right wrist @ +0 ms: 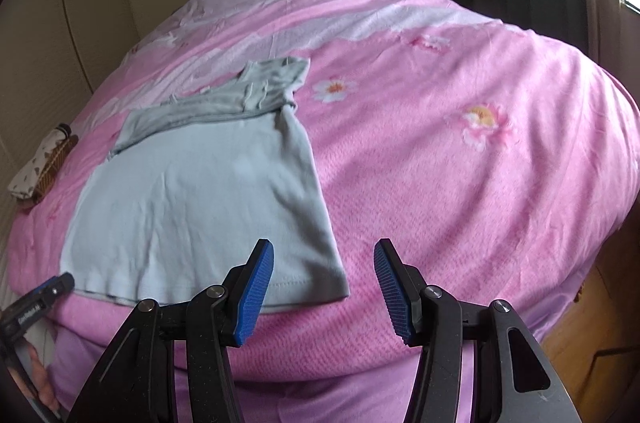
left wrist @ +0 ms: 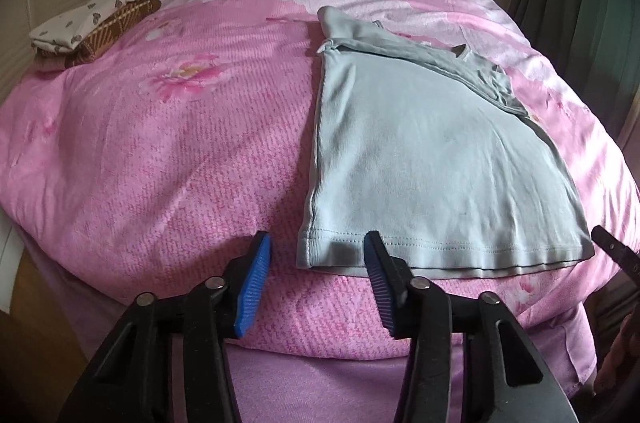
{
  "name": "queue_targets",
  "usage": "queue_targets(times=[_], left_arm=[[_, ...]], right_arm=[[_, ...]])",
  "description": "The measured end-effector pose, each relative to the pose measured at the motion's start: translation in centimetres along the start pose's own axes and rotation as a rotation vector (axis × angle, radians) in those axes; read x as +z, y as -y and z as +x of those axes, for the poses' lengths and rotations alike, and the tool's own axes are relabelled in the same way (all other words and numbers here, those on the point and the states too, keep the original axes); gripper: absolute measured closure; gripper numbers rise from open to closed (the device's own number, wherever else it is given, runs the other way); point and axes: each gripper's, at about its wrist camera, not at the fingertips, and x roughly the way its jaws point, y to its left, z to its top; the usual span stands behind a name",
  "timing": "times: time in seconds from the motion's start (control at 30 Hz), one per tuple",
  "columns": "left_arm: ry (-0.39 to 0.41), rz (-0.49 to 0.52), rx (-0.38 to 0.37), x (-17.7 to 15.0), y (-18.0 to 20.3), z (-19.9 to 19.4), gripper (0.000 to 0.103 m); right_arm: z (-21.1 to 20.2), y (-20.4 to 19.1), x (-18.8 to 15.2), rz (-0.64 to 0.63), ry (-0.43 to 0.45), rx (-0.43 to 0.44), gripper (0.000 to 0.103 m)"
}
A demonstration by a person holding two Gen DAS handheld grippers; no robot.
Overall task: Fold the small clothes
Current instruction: 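Grasp the hem of the light blue shirt with both grippers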
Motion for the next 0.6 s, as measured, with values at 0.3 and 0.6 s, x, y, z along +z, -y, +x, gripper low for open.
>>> queue_targets(times=[0.3, 0.6], left_arm=[[-0.015, -0.004, -0.011, -0.1, 0.0, 0.4, 0.082], [-0.016, -0.003, -0.008, -0.2, 0.1, 0.1, 0.093]], right_arm=[[1.4, 0.7, -0.4, 0.025, -0.046, 0.024, 0.051], [2.3, 1.3, -0.6, 0.075, -0.092, 0.082, 0.089]])
